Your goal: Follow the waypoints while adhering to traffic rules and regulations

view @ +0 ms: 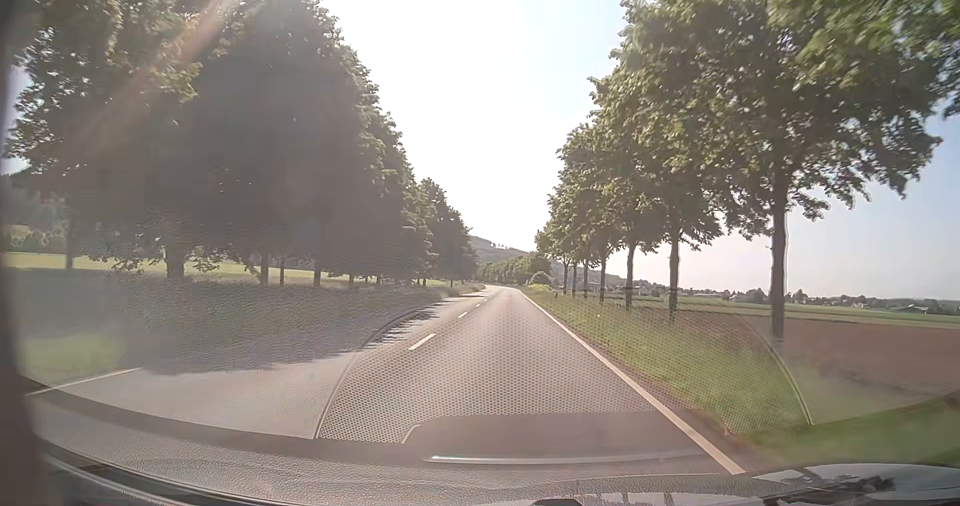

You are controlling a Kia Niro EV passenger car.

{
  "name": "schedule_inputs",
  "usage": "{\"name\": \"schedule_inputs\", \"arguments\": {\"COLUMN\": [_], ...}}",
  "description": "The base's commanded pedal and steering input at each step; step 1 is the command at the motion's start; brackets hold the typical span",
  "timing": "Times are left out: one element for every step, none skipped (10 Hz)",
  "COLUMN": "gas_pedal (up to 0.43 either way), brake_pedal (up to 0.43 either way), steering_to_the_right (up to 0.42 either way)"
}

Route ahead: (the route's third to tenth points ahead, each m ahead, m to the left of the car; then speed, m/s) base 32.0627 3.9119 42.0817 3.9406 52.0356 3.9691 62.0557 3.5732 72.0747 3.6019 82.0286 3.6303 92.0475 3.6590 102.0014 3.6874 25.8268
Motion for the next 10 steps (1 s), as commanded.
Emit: {"name": "schedule_inputs", "arguments": {"gas_pedal": [0.299,0.287,0.28,0.28,0.28,0.28,0.28,0.28,0.28,0.268], "brake_pedal": [0.0,0.0,0.0,0.0,0.0,0.0,0.0,0.0,0.0,0.0], "steering_to_the_right": [0.002,0.002,0.002,0.002,0.002,0.002,0.002,0.002,0.002,0.002]}}
